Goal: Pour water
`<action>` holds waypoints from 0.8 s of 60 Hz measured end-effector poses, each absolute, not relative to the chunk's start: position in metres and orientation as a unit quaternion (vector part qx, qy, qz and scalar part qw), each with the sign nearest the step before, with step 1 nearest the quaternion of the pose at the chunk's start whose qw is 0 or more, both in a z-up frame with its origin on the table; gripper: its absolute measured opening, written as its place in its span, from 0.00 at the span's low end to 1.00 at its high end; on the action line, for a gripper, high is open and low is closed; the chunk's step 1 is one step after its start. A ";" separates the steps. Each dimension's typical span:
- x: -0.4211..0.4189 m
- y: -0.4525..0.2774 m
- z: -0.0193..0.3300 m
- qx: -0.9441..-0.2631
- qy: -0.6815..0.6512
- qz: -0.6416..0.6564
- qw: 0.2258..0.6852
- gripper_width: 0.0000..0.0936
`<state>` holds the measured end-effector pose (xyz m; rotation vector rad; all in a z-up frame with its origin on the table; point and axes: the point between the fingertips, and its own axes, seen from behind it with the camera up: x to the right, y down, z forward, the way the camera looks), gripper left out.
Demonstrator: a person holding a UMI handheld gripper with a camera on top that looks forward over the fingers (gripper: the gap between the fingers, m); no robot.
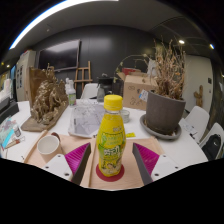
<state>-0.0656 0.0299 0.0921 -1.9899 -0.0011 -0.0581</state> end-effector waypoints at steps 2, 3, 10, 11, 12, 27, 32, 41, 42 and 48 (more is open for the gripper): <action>-0.067 0.020 0.100 -0.839 0.003 -0.032 0.543 0.92; -0.067 0.015 0.104 -0.840 0.005 -0.037 0.542 0.93; -0.084 -0.038 0.139 -0.844 0.022 -0.050 0.534 0.92; -0.088 -0.047 0.143 -0.844 0.025 -0.050 0.533 0.92; -0.093 -0.057 0.148 -0.844 0.028 -0.050 0.533 0.92; -0.149 -0.213 0.198 -0.865 0.050 -0.062 0.496 0.92; -0.170 -0.257 0.207 -0.872 0.057 -0.049 0.483 0.92; -0.191 -0.308 0.219 -0.876 0.052 -0.045 0.477 0.92; -0.192 -0.311 0.220 -0.876 0.050 -0.046 0.477 0.92; -0.196 -0.328 0.223 -0.878 0.044 -0.049 0.474 0.92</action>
